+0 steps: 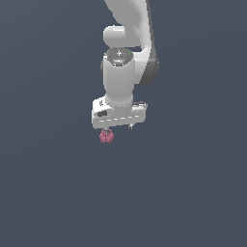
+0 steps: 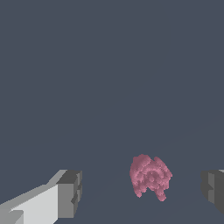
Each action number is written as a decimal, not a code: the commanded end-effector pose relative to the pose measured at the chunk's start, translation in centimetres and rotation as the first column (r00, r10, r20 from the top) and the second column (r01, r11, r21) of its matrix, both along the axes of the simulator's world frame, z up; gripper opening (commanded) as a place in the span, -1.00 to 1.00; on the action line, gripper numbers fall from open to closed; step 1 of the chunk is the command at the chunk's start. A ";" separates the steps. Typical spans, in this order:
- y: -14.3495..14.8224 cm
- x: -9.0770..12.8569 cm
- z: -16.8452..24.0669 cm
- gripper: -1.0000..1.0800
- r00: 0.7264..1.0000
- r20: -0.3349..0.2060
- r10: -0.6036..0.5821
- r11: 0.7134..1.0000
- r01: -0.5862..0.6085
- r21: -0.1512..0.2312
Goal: Pick up the object and move it to a goal position.
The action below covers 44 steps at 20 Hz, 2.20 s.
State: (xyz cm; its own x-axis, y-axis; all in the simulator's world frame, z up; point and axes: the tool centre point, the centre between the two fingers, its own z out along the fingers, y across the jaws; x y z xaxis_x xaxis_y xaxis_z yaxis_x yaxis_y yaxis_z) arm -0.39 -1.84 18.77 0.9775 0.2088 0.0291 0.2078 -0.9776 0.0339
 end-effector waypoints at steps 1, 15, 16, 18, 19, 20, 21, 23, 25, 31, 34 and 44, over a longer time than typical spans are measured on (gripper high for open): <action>-0.4 -0.2 -0.4 0.92 0.999 -0.003 0.052 0.999 -0.052 -0.002; -2.5 -1.4 -3.1 0.92 0.925 -0.025 0.379 0.925 -0.379 -0.007; -2.7 -1.5 -3.3 0.92 0.915 -0.027 0.401 0.916 -0.402 -0.007; -2.9 -1.6 -3.6 0.92 0.895 -0.030 0.445 0.895 -0.446 -0.006; -3.1 -1.7 -3.8 0.92 0.884 -0.031 0.467 0.884 -0.467 -0.005; -3.2 -1.8 -4.0 0.92 0.872 -0.032 0.488 0.873 -0.489 -0.005; -3.4 -1.9 -4.2 0.92 0.860 -0.034 0.509 0.860 -0.510 -0.004; -3.6 -2.1 -4.5 0.92 0.834 -0.036 0.550 0.835 -0.551 -0.003; -3.9 -2.3 -4.9 0.92 0.806 -0.038 0.590 0.807 -0.591 -0.001; -4.7 -3.0 -5.9 0.92 0.712 -0.043 0.701 0.713 -0.702 0.004; -5.0 -3.3 -6.4 0.92 0.659 -0.044 0.751 0.659 -0.752 0.007; -6.2 -4.4 -8.1 0.92 0.457 -0.044 0.888 0.458 -0.889 0.018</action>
